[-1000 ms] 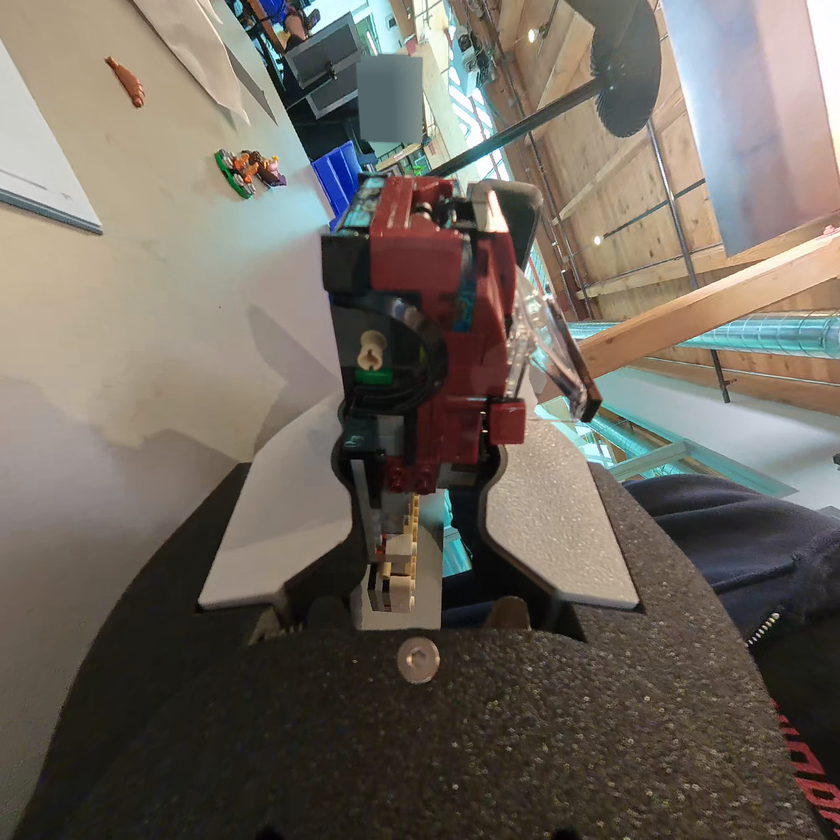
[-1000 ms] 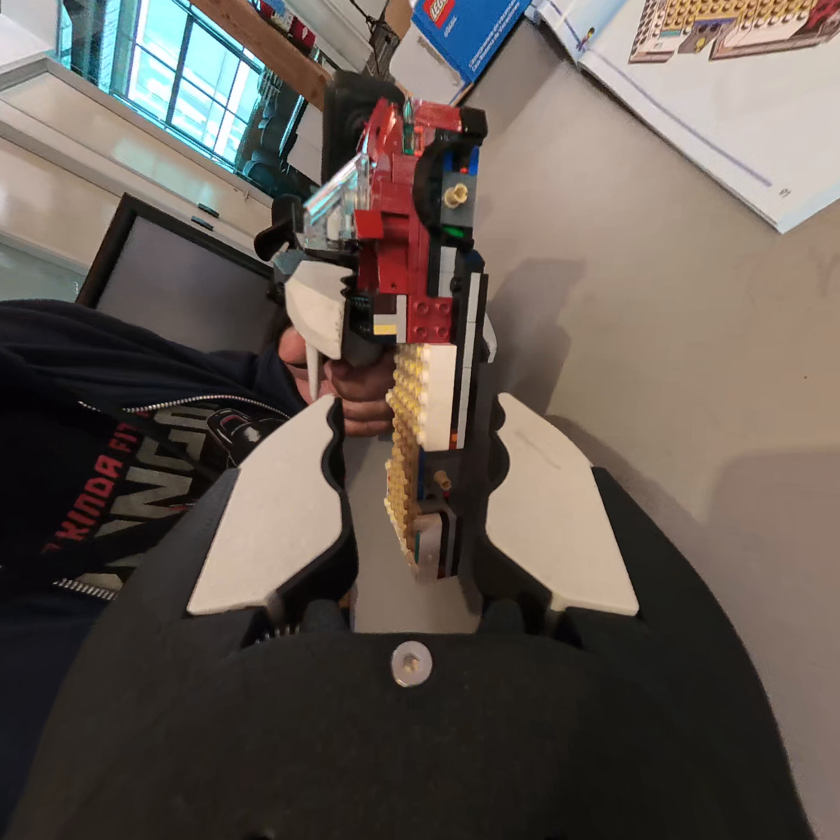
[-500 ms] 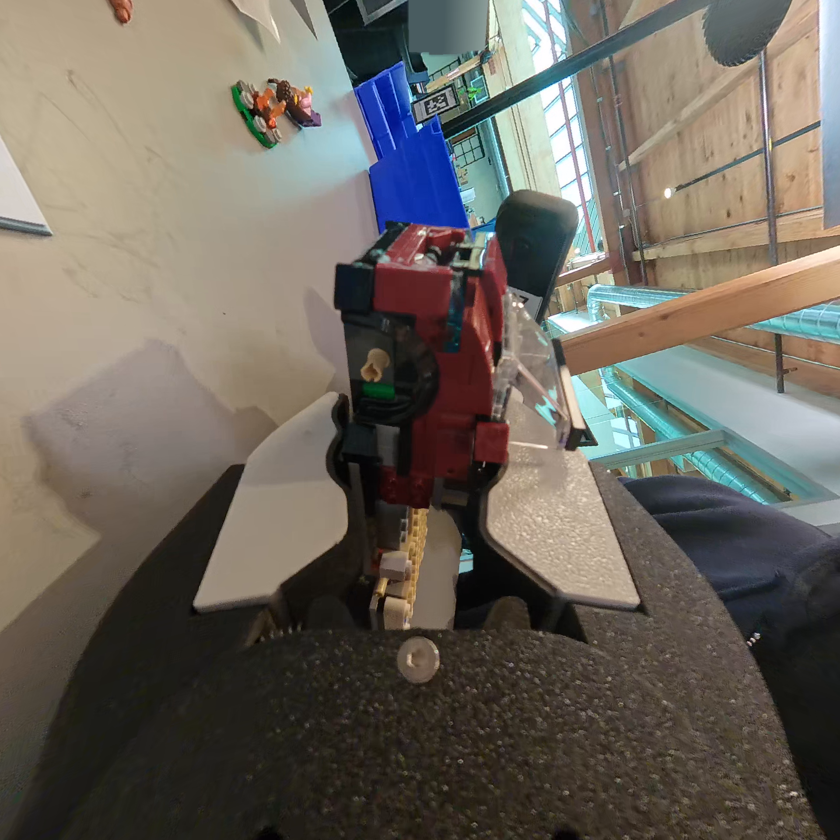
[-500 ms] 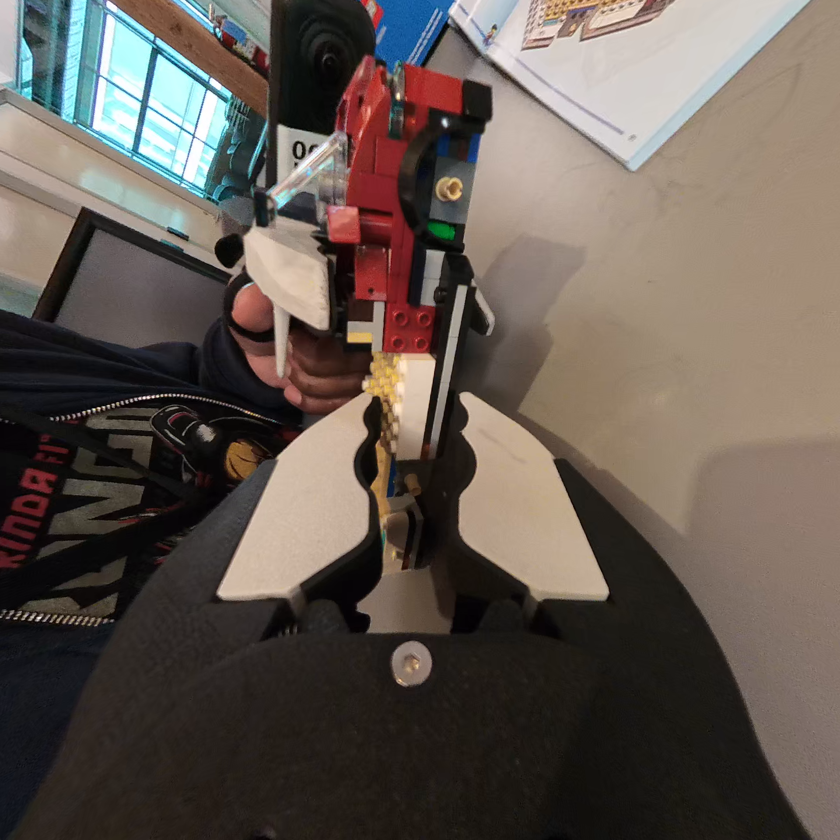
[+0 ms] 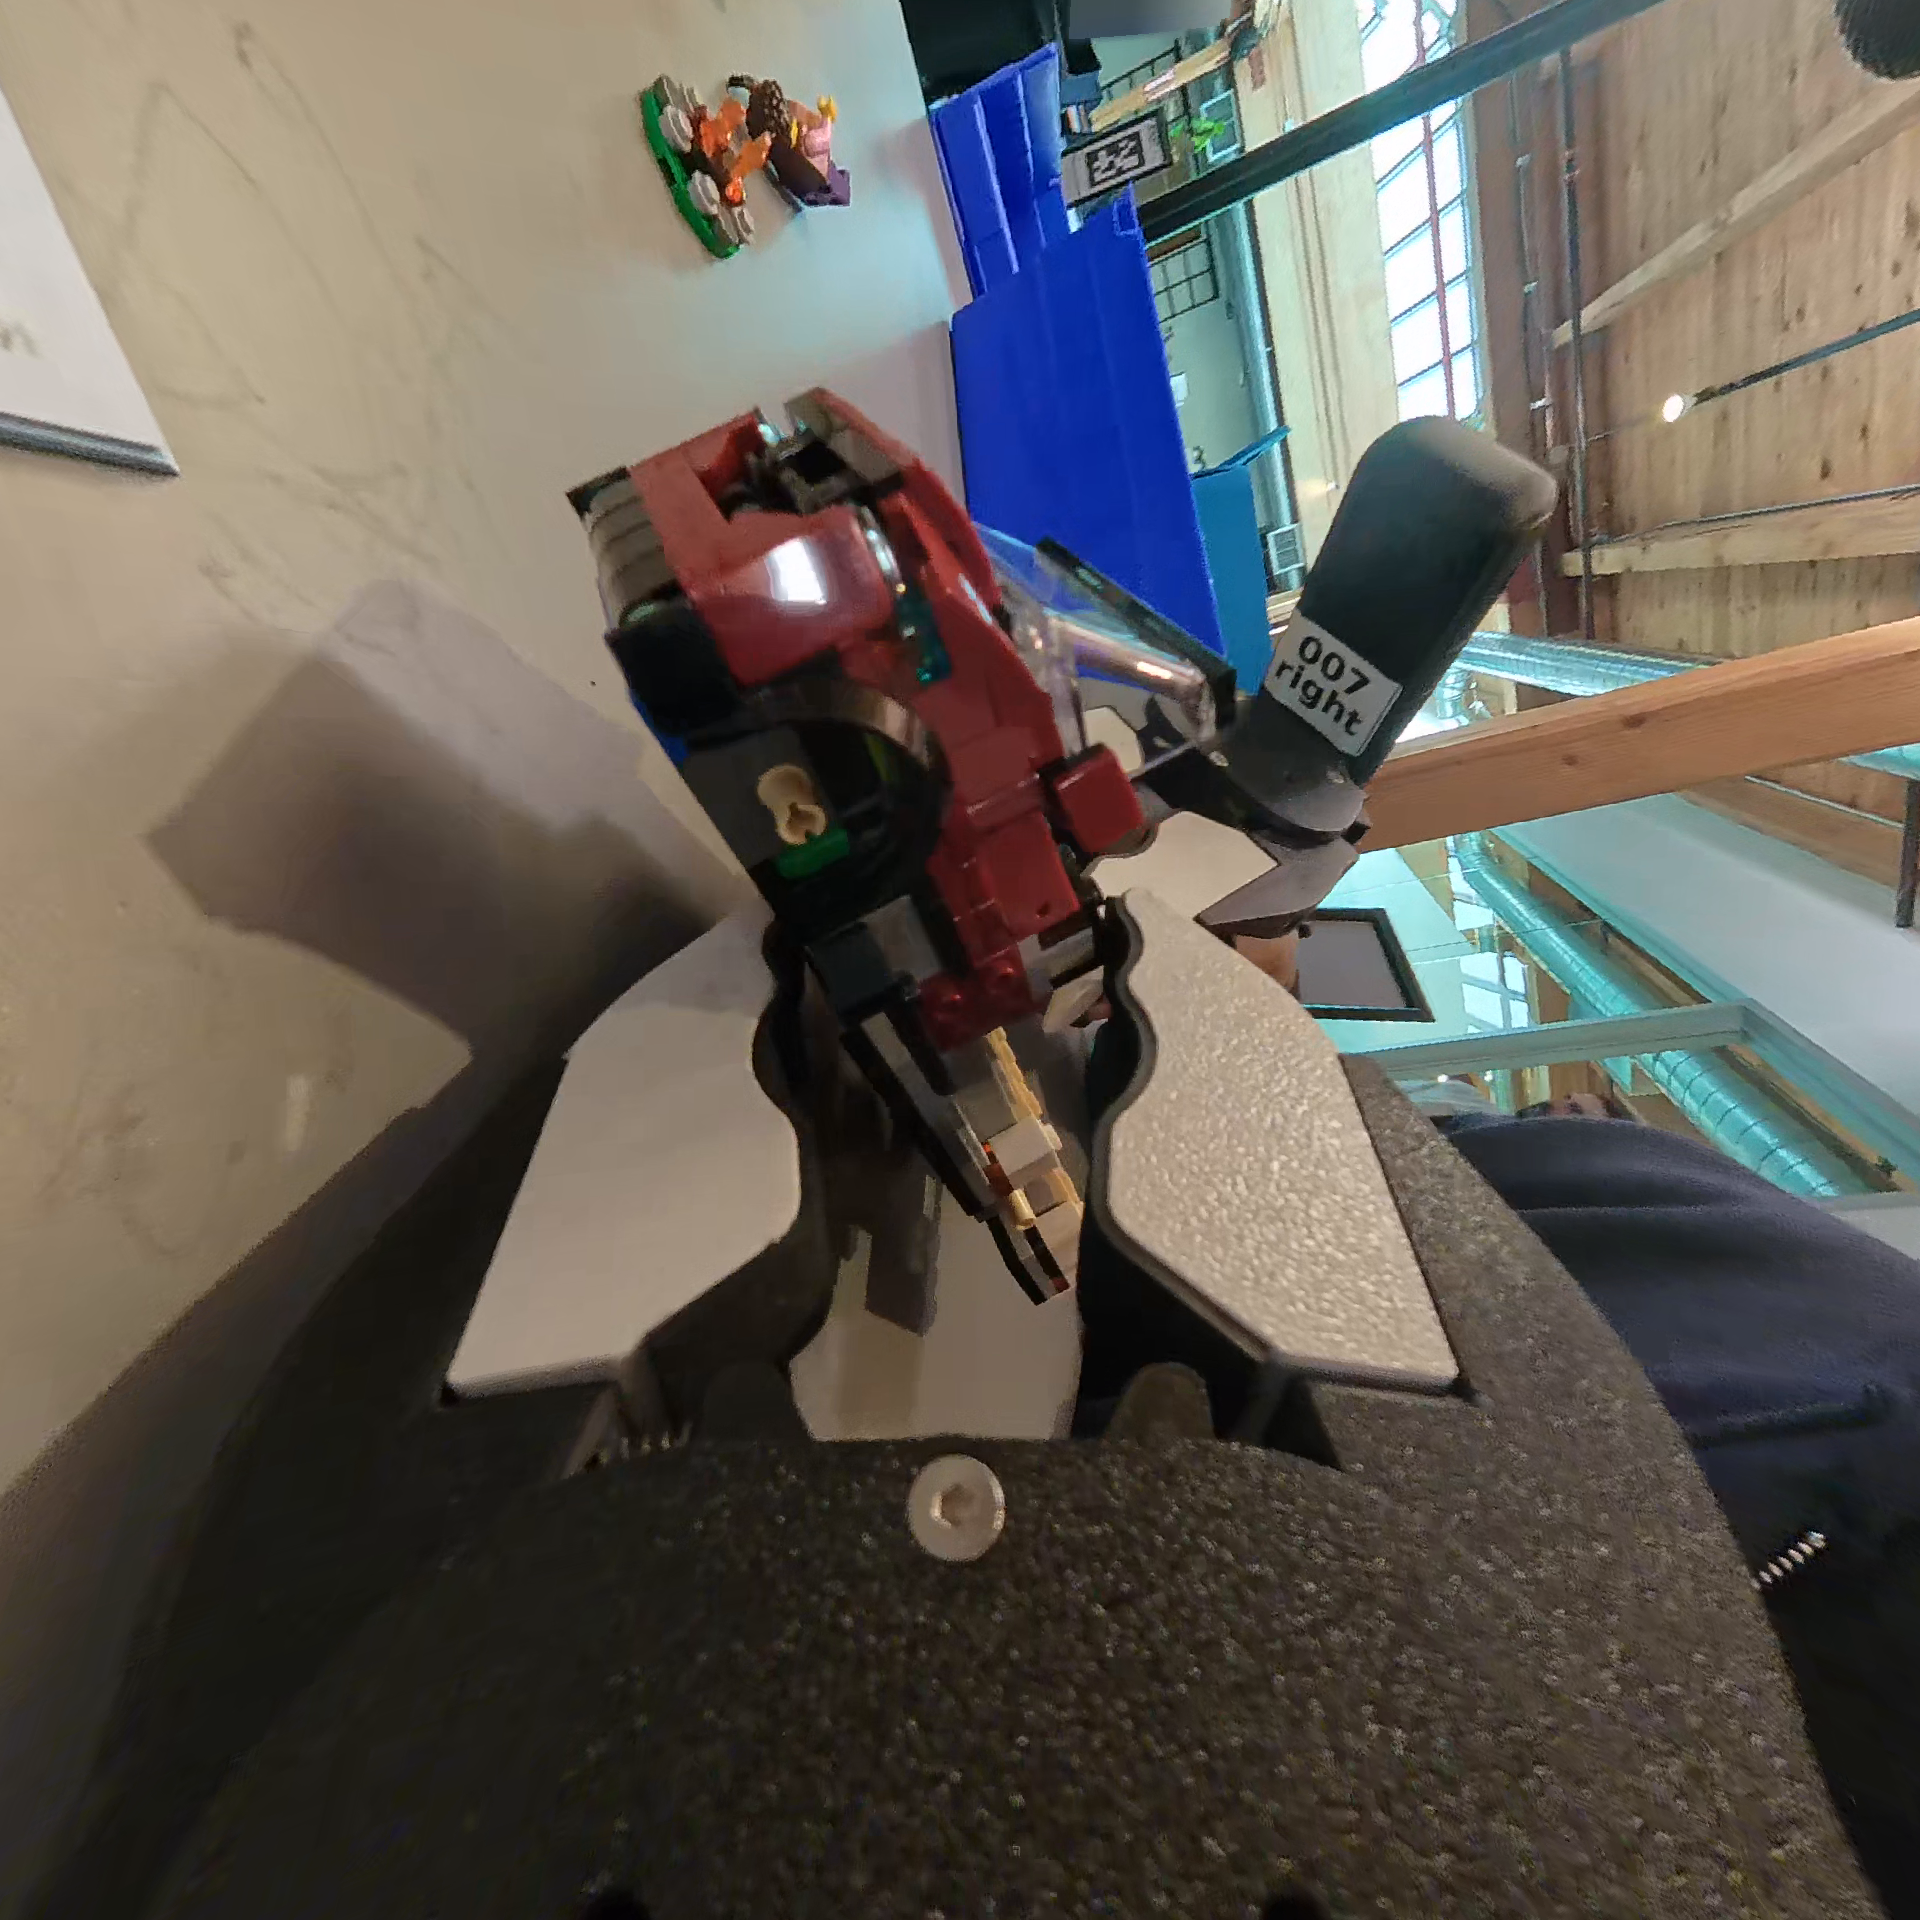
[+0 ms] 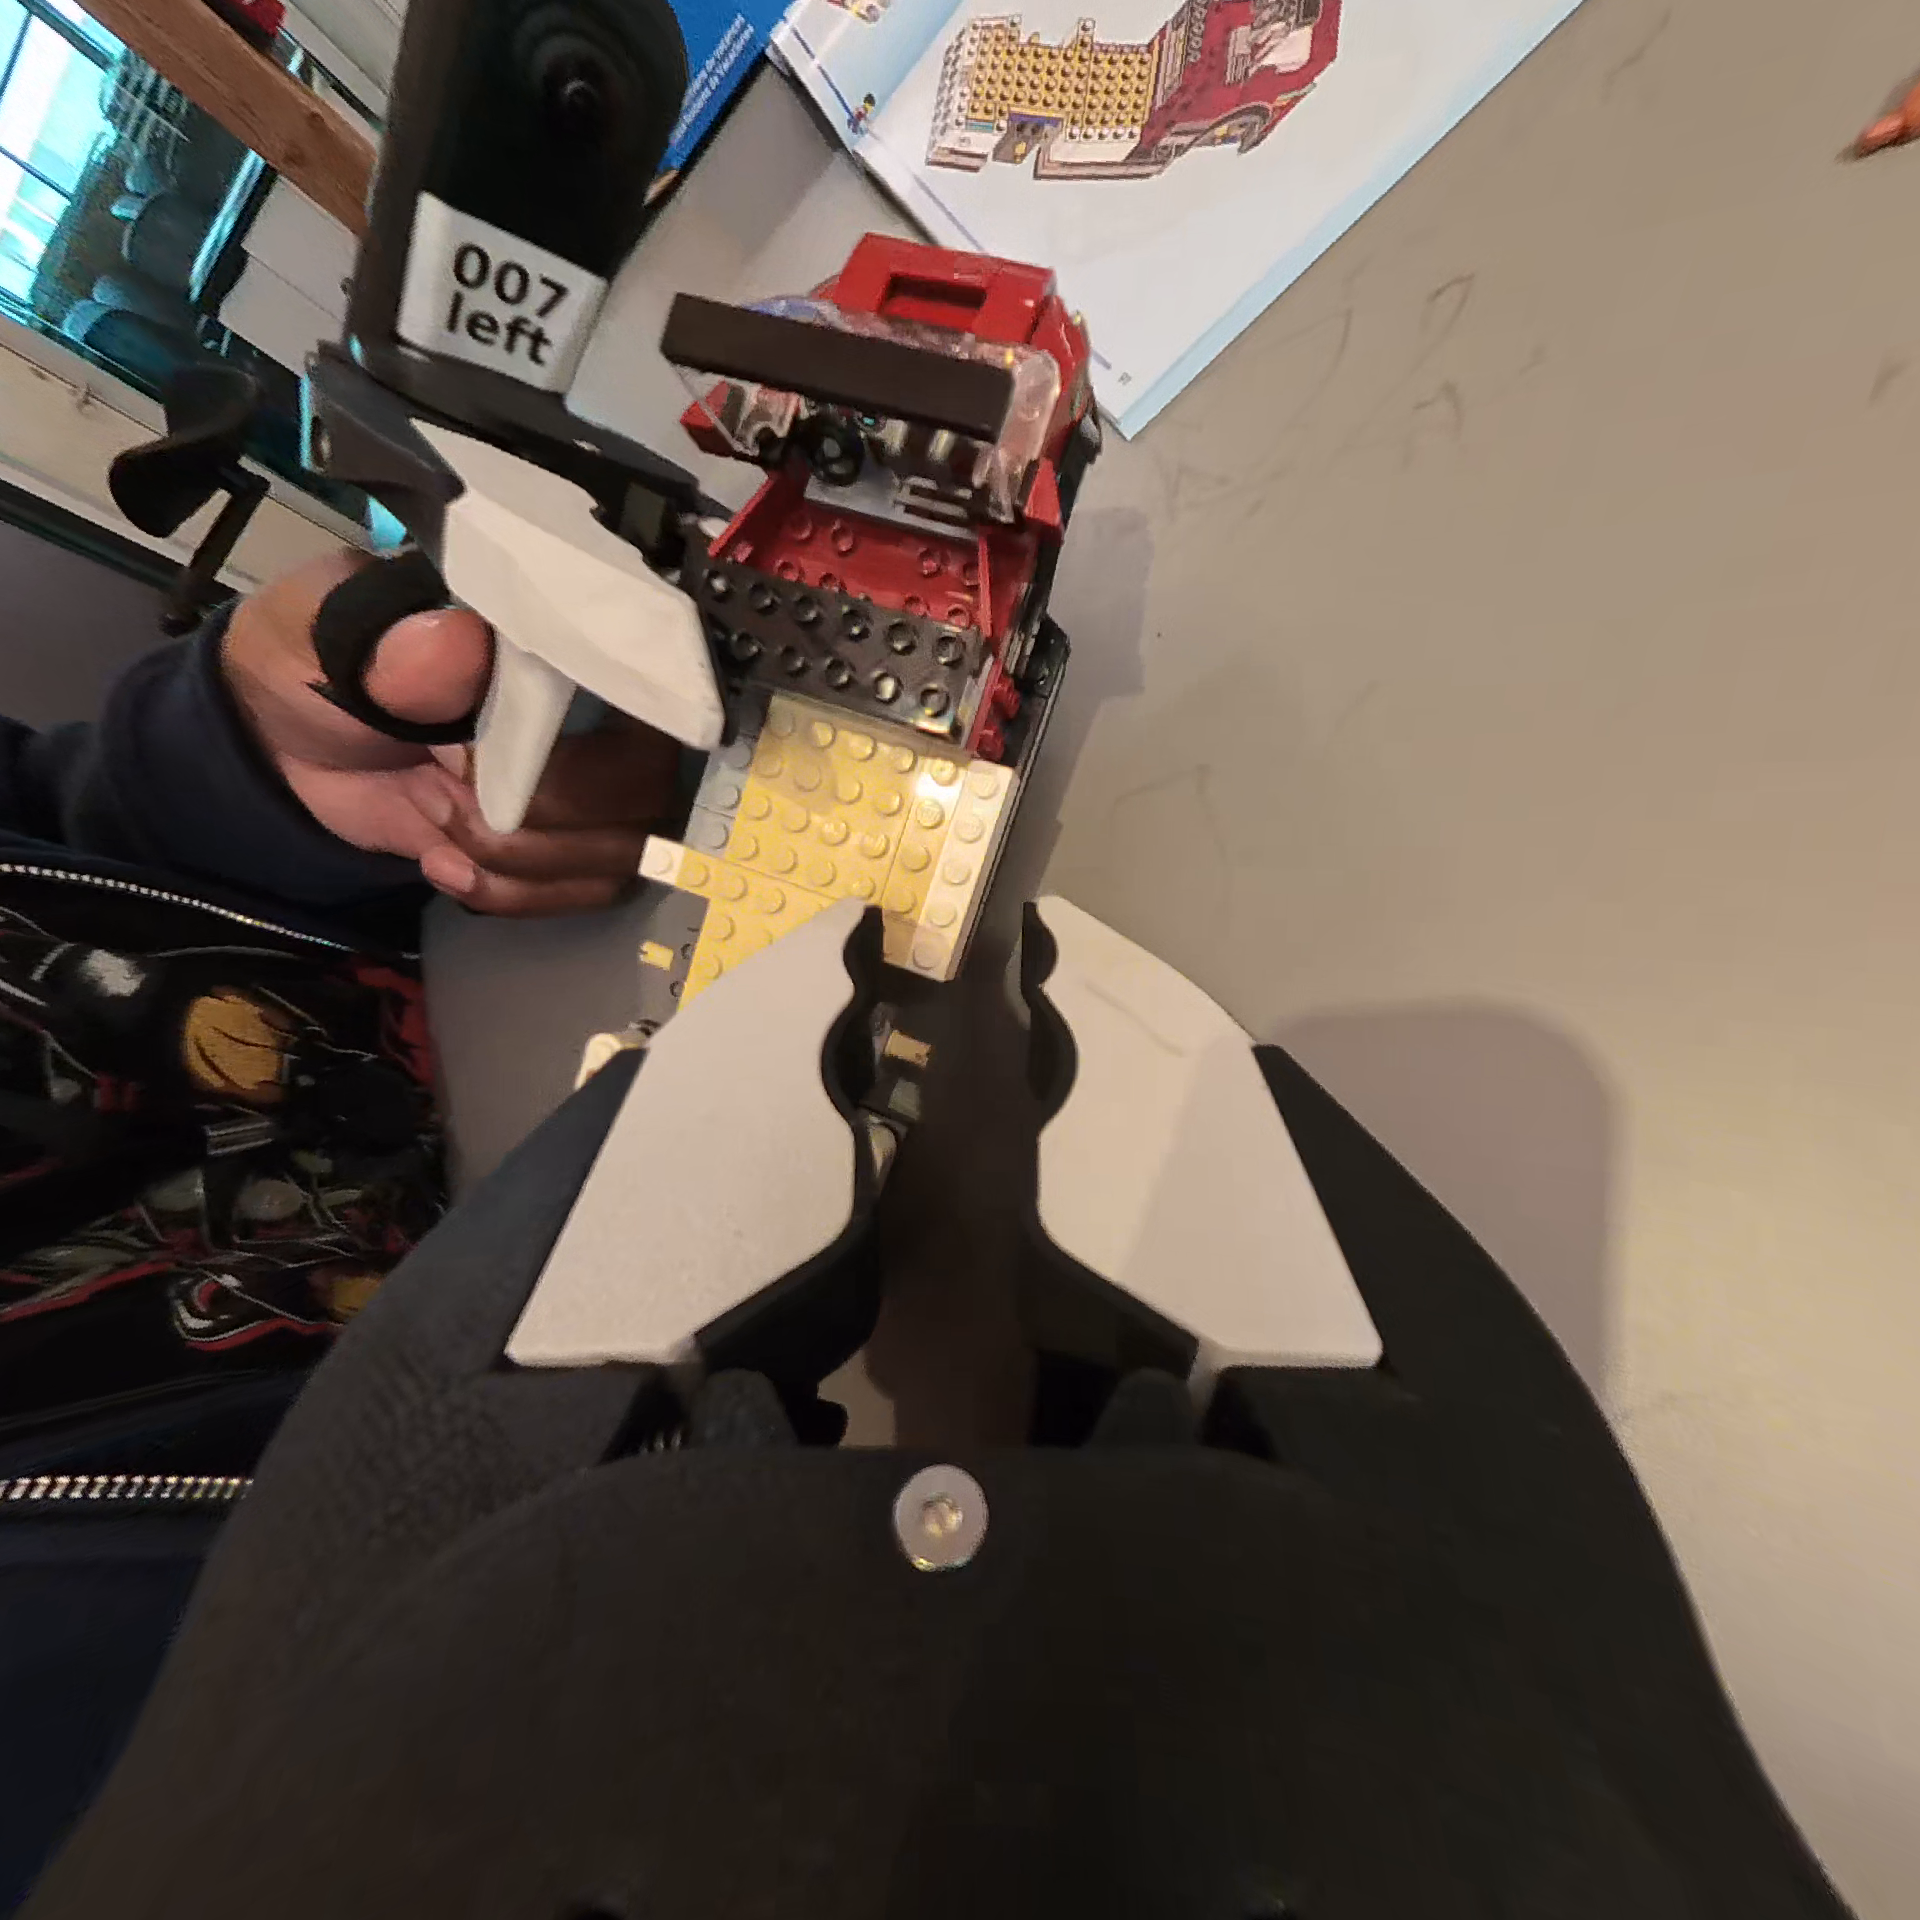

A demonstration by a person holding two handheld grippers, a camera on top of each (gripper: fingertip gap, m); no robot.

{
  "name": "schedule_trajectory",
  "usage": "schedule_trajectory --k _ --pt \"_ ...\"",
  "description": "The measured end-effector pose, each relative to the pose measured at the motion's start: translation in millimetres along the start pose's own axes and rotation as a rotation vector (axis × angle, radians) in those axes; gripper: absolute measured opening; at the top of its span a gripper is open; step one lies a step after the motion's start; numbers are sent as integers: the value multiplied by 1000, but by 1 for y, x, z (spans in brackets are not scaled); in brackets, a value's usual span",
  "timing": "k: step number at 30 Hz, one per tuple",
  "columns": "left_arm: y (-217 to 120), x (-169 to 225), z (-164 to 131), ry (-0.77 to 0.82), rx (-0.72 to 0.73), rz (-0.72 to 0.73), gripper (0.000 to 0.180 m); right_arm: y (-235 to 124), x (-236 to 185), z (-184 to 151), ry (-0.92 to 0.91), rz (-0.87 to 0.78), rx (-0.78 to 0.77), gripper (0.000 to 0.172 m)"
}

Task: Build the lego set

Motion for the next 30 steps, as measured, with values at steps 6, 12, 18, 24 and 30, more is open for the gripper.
schedule_trajectory --k 6,12,18,24,30 --pt "1 -7 1 208 -110 200 61 0 0 -4 -56 -39 -19 23" --pt "-5 -5 8 335 -141 269 60 4 -5 -7 -89 -43 -34 22" --pt "-9 -7 6 307 -125 241 60 5 -13 1 -136 -40 20 26" --pt "-12 2 6 319 -100 175 57 -1 -18 18 -217 -27 153 33" --pt "-11 3 4 335 -116 148 56 3 -19 21 -229 -1 161 43"
Point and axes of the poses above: each gripper's, where its closed fingertips meet, y out along the fingers, z out of its top, x = y × z across the jaws, the point moved 2 cm from there along -y, back along the fingers, and after that the axes turned 9 degrees about y, right-handed, at the moved point
